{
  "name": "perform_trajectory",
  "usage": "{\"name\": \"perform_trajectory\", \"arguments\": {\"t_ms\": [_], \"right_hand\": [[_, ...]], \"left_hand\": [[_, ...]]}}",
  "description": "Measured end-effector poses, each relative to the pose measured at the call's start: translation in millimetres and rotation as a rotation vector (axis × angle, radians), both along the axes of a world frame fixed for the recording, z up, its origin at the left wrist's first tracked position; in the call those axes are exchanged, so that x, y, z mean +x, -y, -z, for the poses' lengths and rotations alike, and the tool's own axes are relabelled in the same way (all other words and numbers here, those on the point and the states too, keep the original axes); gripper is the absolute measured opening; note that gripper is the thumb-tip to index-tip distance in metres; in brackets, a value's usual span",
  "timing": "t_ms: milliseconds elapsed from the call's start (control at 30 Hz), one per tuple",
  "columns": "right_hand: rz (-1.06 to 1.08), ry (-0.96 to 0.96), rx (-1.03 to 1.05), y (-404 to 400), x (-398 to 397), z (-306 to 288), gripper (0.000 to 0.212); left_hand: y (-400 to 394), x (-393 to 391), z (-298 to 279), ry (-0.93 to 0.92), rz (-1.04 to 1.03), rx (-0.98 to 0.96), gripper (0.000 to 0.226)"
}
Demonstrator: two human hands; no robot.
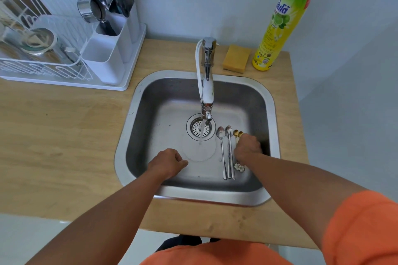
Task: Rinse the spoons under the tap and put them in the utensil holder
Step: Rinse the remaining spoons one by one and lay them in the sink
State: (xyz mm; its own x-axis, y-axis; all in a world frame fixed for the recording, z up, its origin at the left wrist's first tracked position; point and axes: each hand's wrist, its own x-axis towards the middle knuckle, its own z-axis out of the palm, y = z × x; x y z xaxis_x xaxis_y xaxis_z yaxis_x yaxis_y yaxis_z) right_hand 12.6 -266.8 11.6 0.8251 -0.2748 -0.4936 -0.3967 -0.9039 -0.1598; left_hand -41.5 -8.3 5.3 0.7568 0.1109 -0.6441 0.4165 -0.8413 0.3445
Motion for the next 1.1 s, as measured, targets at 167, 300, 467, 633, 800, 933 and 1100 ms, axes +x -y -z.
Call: {"name": "perform_trajectory", "arguments": {"t_ms": [167,300,467,633,800,933,1100], "right_hand": [[0.01,0.035,0.036,-2.8,-6.6,-1.0,0.01],[0.005,0.027,0.097,-0.9,-10.2,0.7,0.015],[-0.007,0.015,0.154,-1.5,-18.4,3.2,0.027],[-0.031,-0.011,0.171,-5.0,-28.3,6.6,0.022],[-0.034,-0.027,0.18,-2.4,-36.3,9.3,0.022],[-0.04,-0.04,0.275,-1.7,-38.2,11.3,0.025],[-0.039,-0.043,0.283,-1.0,-39.5,17.1,0.019]], "left_hand": [[-3.8,3.2,-3.9,-0.001,0.0,0.015,0.025],[-10.8,14.4,-13.0,0.002,0.012,0.033,0.026],[-24.2,37.6,-26.0,0.025,0.052,0.037,0.026],[-29.2,78.9,-58.0,0.082,0.087,0.047,0.027],[-23.4,138.3,-112.8,0.273,0.173,0.097,0.026],[-6.7,193.0,-169.1,0.407,0.294,0.201,0.026],[31.7,238.7,-221.1,0.631,0.348,0.162,0.033]]}}
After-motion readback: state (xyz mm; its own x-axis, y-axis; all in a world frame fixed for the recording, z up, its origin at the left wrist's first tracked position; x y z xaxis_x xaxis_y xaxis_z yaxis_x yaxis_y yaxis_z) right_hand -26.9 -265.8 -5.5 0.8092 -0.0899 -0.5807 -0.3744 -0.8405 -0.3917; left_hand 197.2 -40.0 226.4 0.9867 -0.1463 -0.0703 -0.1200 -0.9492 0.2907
